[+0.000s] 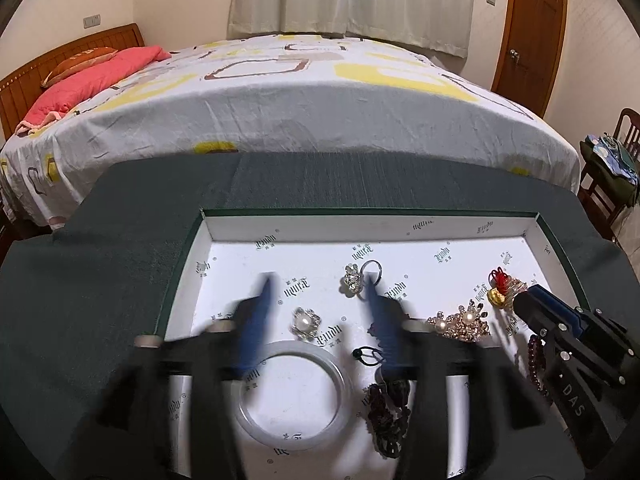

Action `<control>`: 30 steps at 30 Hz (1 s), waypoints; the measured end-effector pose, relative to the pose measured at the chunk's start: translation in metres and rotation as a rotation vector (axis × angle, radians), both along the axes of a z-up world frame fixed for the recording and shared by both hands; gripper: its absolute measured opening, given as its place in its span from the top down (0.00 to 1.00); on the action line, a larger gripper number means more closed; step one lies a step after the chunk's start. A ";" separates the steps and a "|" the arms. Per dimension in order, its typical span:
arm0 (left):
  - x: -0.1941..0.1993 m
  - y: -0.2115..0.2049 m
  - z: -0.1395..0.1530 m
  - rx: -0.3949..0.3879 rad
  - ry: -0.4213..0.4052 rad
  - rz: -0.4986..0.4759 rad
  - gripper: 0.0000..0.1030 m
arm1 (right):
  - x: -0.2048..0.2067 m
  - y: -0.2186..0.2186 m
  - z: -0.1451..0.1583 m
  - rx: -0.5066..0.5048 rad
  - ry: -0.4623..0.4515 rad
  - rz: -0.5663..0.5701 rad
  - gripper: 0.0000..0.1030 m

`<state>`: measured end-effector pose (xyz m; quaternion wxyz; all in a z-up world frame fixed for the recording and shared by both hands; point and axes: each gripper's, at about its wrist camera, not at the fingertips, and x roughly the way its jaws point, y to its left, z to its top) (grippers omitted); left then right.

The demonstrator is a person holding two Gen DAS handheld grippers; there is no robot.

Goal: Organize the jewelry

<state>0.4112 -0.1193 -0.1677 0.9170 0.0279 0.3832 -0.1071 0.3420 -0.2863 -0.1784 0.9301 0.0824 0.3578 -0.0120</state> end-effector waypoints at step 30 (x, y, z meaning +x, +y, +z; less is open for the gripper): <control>-0.029 -0.003 0.012 0.025 -0.084 -0.021 0.12 | -0.015 -0.011 0.011 -0.068 -0.068 -0.062 0.19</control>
